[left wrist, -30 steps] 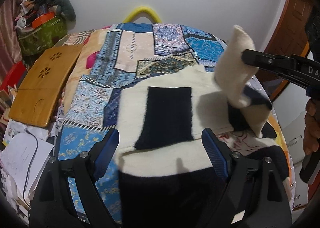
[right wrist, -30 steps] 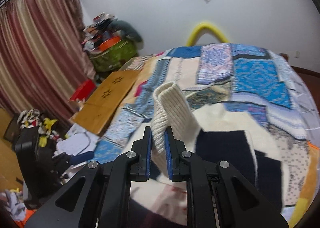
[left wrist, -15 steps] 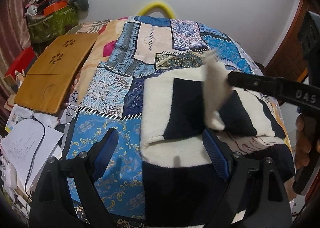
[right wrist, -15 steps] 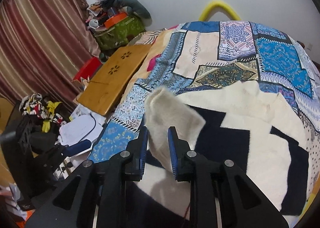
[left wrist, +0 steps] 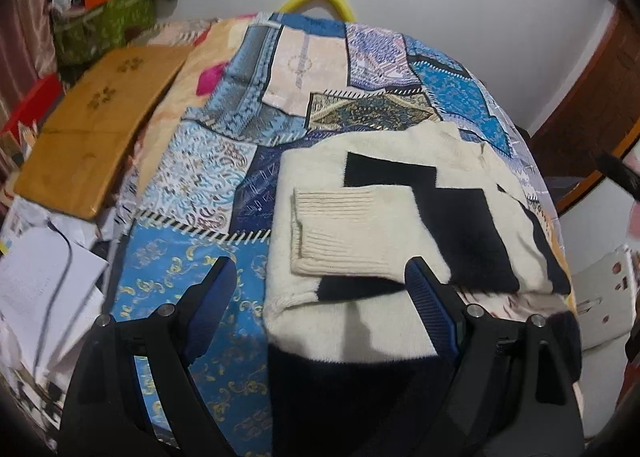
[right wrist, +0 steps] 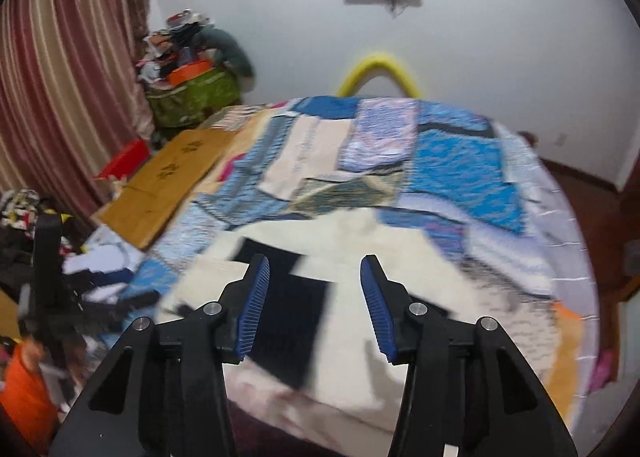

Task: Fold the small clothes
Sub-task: 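Open the right gripper and press the folded sleeve flat with the left gripper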

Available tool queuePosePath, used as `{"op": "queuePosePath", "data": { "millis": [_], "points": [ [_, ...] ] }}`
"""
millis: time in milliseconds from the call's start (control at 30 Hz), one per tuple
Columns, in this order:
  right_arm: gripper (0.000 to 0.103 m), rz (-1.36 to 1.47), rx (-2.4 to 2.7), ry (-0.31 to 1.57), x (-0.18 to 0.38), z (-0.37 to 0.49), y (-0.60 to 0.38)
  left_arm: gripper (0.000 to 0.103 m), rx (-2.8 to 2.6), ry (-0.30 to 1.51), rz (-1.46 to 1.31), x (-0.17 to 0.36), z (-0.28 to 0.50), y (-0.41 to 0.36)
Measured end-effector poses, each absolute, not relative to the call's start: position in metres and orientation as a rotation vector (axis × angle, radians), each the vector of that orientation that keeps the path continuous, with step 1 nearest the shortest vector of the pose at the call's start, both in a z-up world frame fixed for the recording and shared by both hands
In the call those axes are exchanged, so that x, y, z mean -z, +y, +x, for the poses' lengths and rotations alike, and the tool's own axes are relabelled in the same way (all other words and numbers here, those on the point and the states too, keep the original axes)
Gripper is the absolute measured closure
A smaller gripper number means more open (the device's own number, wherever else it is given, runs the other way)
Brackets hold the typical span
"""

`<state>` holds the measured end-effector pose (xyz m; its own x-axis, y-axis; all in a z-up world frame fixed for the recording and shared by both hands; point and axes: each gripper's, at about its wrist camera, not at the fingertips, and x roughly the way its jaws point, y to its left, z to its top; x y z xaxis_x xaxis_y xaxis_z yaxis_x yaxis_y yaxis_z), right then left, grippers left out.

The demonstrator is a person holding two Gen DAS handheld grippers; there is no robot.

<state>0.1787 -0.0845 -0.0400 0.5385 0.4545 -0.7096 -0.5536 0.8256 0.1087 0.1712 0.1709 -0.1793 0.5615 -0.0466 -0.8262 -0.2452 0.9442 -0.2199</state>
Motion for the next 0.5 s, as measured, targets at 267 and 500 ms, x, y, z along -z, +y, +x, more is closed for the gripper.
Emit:
{"op": "queuePosePath", "data": {
  "millis": [267, 500],
  "points": [
    [0.045, -0.131, -0.444, 0.807, 0.048, 0.184, -0.17, 0.02, -0.126, 1.043, -0.457, 0.208, 0.192, 0.186],
    [0.044, -0.059, -0.347, 0.889, 0.077, 0.19, -0.224, 0.04, -0.105, 1.094, -0.462, 0.225, 0.209, 0.18]
  ]
}}
